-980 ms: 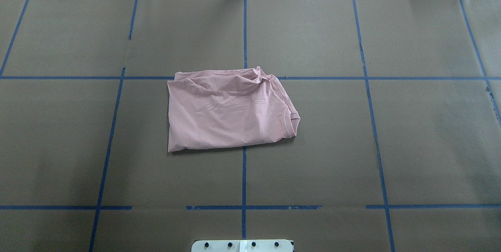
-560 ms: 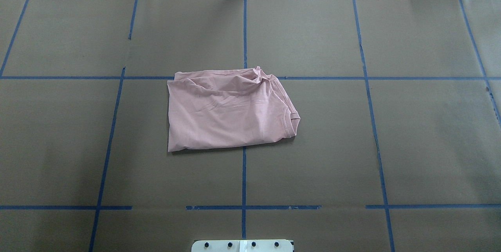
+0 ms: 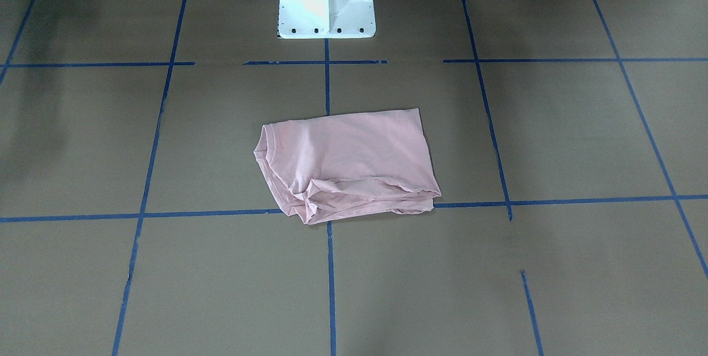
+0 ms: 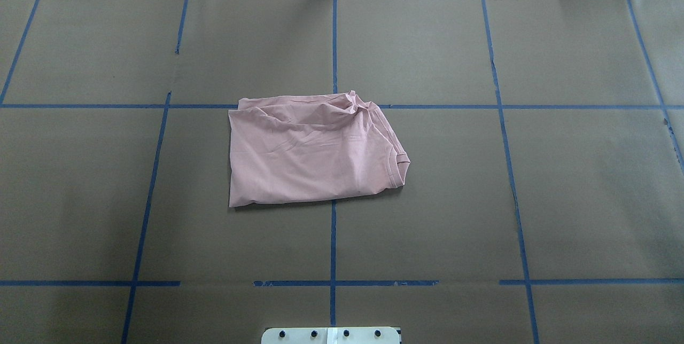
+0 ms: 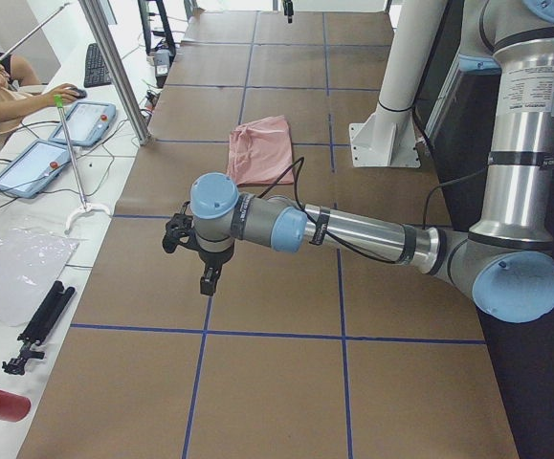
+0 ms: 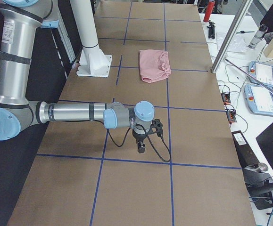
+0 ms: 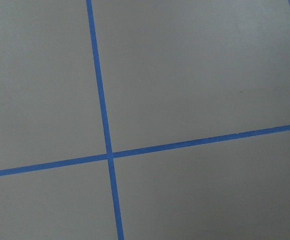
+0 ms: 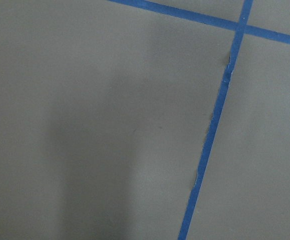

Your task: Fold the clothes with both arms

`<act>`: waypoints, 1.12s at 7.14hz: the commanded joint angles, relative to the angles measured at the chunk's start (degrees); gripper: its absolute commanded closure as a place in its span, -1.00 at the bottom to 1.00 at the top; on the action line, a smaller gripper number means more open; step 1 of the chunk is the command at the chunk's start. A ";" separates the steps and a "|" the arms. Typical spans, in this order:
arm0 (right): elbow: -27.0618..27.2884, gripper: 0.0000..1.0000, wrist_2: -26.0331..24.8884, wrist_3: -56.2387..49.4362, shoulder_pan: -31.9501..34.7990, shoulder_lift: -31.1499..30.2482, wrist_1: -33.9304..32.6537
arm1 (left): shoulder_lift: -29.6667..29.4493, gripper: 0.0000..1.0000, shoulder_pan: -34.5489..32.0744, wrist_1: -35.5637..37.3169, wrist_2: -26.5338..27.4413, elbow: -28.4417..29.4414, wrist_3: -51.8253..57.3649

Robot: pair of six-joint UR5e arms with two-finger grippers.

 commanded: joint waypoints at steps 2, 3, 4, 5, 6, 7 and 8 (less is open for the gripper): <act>-0.54 -1.00 0.07 -0.21 -0.02 -0.15 -0.07 | 4.69 -1.00 0.11 -0.22 1.25 -2.72 9.47; -1.59 -1.00 0.07 -0.21 -0.02 0.02 0.02 | 7.50 -1.00 0.11 0.39 1.96 -5.96 10.49; -2.03 -1.00 0.16 -0.13 -0.02 0.02 0.02 | 8.22 -1.00 0.11 4.23 1.88 -8.34 10.50; -2.30 -1.00 0.07 -0.04 -0.02 0.20 0.02 | 7.88 -1.00 0.11 7.40 1.96 -9.76 10.58; -2.74 -1.00 0.07 0.05 -0.02 0.20 0.02 | 8.66 -1.00 -0.15 7.34 1.96 -10.64 12.67; -2.74 -1.00 0.07 0.05 -0.02 0.37 0.02 | 9.11 -1.00 -0.24 8.04 1.96 -10.56 17.57; -2.65 -1.00 0.16 0.14 -0.02 0.38 0.02 | 9.46 -1.00 -0.15 8.22 1.96 -10.13 17.96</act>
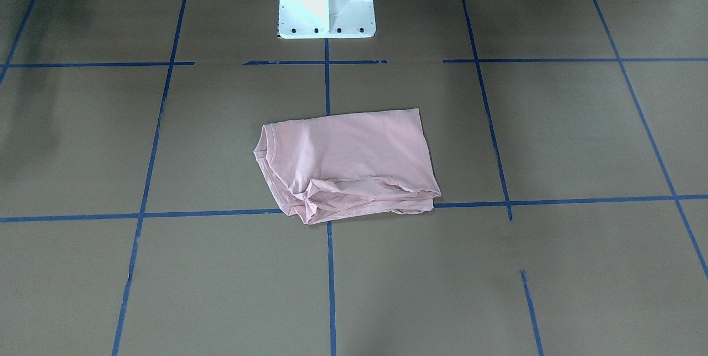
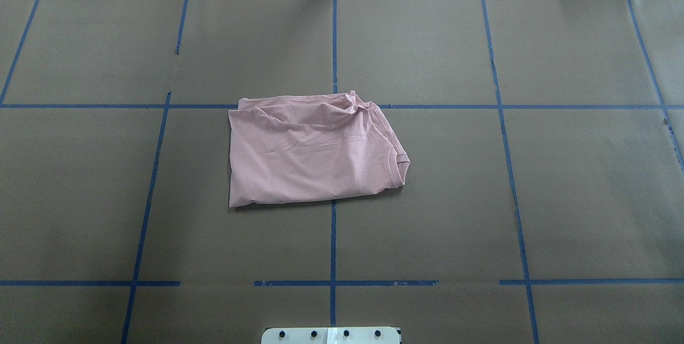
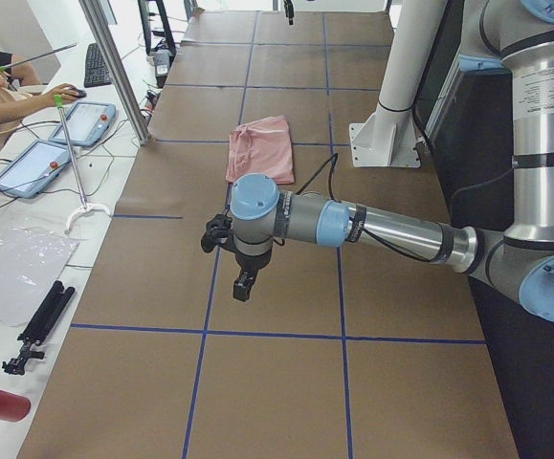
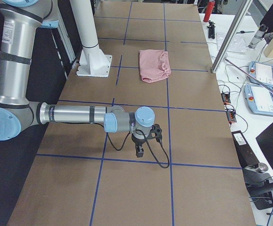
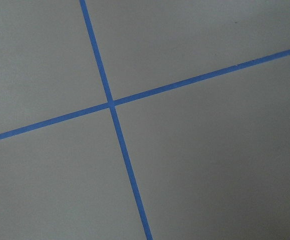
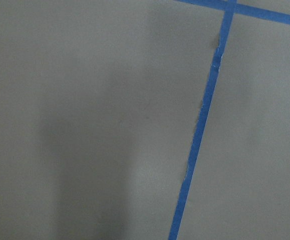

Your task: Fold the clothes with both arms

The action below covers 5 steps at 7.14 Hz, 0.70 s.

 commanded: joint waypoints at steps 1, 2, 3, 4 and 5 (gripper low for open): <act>-0.02 -1.00 0.07 0.08 0.00 0.07 0.00 | 0.45 -1.00 -0.02 0.66 -0.08 0.22 2.19; 0.07 -1.00 0.16 0.17 0.00 0.25 0.00 | 0.45 -1.00 -0.02 0.57 -0.08 -0.13 2.19; 0.16 -1.00 0.16 0.17 0.00 0.25 0.00 | 0.54 -1.00 -0.02 0.57 -0.08 -0.40 2.10; 0.16 -1.00 0.24 0.26 0.00 0.25 0.00 | 0.45 -1.00 -0.02 0.57 -0.08 -0.40 2.01; 0.33 -1.00 0.25 0.26 0.00 0.34 0.00 | 0.45 -1.00 -0.02 0.57 -0.08 -0.40 1.84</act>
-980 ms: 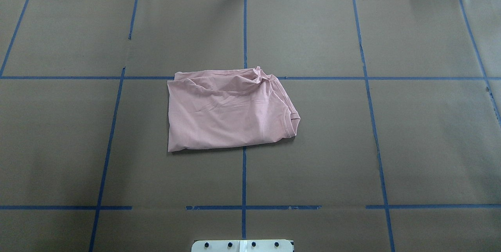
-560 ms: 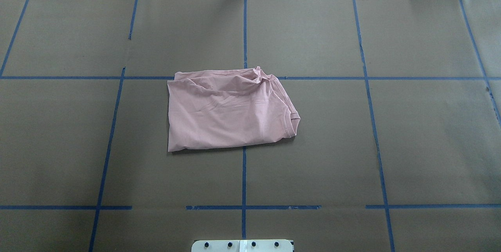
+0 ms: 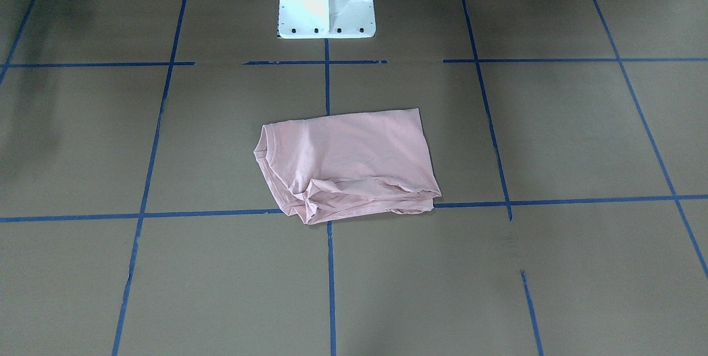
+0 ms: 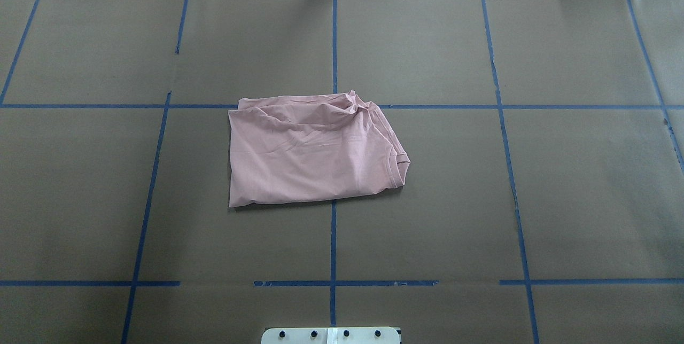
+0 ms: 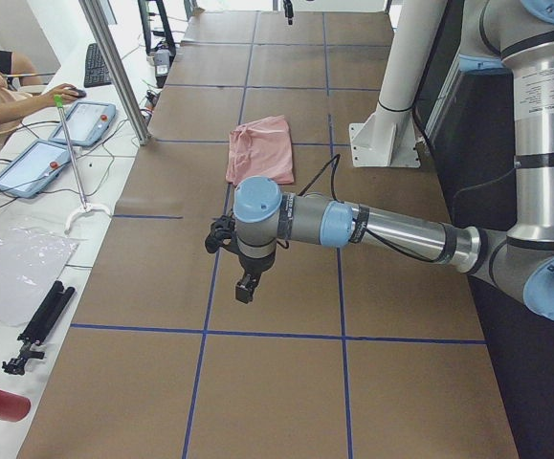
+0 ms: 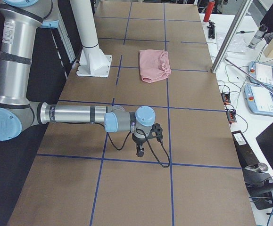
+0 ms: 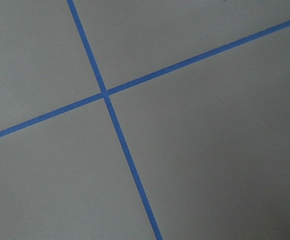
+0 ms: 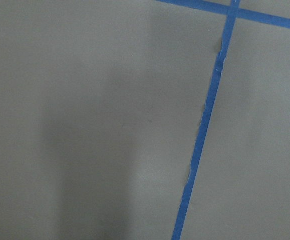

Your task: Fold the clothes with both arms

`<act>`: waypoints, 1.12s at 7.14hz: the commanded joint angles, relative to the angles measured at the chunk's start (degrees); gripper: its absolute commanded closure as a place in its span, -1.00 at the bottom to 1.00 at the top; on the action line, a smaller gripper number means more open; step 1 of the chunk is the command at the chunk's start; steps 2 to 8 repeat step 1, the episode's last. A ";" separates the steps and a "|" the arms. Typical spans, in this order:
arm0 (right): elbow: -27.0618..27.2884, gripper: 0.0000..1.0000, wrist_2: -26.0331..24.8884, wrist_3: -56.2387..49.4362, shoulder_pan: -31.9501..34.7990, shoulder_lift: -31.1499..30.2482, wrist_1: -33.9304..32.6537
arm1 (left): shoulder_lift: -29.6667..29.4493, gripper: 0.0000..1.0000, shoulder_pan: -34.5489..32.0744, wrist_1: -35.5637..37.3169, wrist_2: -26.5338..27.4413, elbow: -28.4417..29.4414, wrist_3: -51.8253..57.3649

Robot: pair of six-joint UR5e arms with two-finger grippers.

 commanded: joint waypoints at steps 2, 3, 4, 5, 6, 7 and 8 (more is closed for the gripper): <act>0.15 -1.00 0.04 0.04 0.00 0.07 0.00 | 0.07 -1.00 0.00 -0.09 0.00 -0.05 -0.17; 0.15 -1.00 0.04 0.04 0.00 0.07 0.00 | 0.07 -1.00 0.00 -0.09 0.00 -0.05 -0.17; 0.15 -1.00 0.04 0.04 0.00 0.07 0.00 | 0.07 -1.00 0.00 -0.09 0.00 -0.05 -0.17; 0.15 -1.00 0.04 0.04 0.00 0.07 0.00 | 0.07 -1.00 0.00 -0.09 0.00 -0.05 -0.17; 0.15 -1.00 0.04 0.04 0.00 0.07 0.00 | 0.07 -1.00 0.00 -0.09 0.00 -0.05 -0.17; 0.15 -1.00 0.04 0.04 0.00 0.07 0.00 | 0.07 -1.00 0.00 -0.09 0.00 -0.05 -0.17; 0.15 -1.00 0.04 0.04 0.00 0.07 0.00 | 0.07 -1.00 0.00 -0.09 0.00 -0.05 -0.17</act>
